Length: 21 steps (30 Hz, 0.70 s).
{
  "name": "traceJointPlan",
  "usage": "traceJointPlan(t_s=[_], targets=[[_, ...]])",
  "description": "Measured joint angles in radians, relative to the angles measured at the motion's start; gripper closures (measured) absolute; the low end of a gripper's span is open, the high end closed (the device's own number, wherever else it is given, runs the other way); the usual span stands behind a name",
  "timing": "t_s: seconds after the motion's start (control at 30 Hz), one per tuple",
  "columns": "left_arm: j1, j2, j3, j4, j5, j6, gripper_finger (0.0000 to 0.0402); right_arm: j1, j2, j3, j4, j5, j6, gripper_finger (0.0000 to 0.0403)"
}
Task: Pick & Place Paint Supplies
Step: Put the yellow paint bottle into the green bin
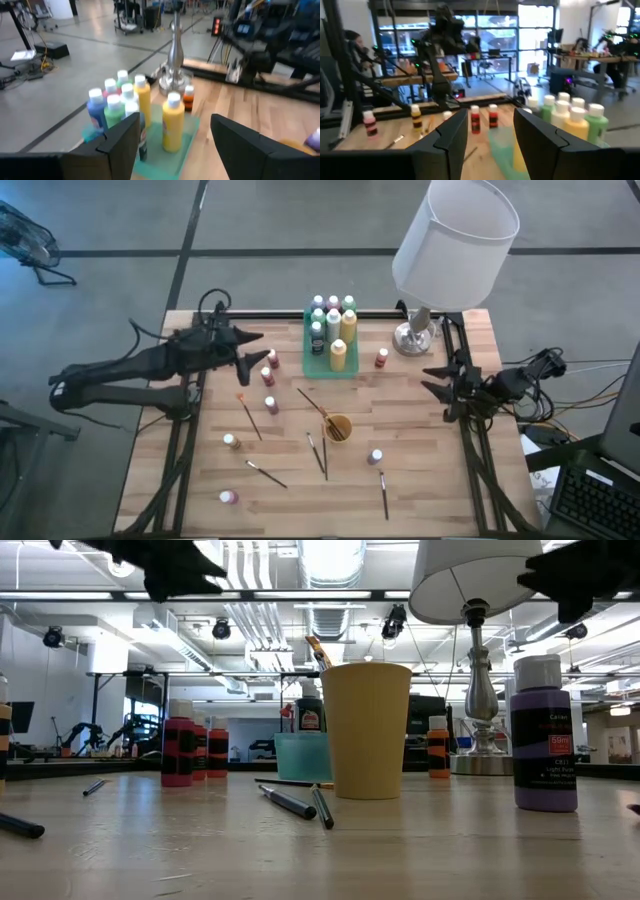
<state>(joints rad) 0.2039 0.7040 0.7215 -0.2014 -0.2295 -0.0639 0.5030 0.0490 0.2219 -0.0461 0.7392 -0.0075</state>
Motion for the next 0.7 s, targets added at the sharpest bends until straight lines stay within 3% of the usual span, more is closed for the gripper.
traceJointPlan(t_s=[0.4,0.57,0.7], targets=[[0.000,-0.002,-0.082,0.144,0.003,0.005,0.0154,0.000,0.201,-0.023,0.305,-0.012,-0.085,0.0220],[-0.001,-0.002,-0.087,0.135,0.004,-0.085,0.0154,0.000,0.330,-0.013,0.437,-0.011,-0.202,0.0212],[-0.001,-0.003,-0.087,0.135,0.013,-0.089,0.0154,-0.001,0.411,0.012,0.450,-0.008,-0.150,0.0205]])
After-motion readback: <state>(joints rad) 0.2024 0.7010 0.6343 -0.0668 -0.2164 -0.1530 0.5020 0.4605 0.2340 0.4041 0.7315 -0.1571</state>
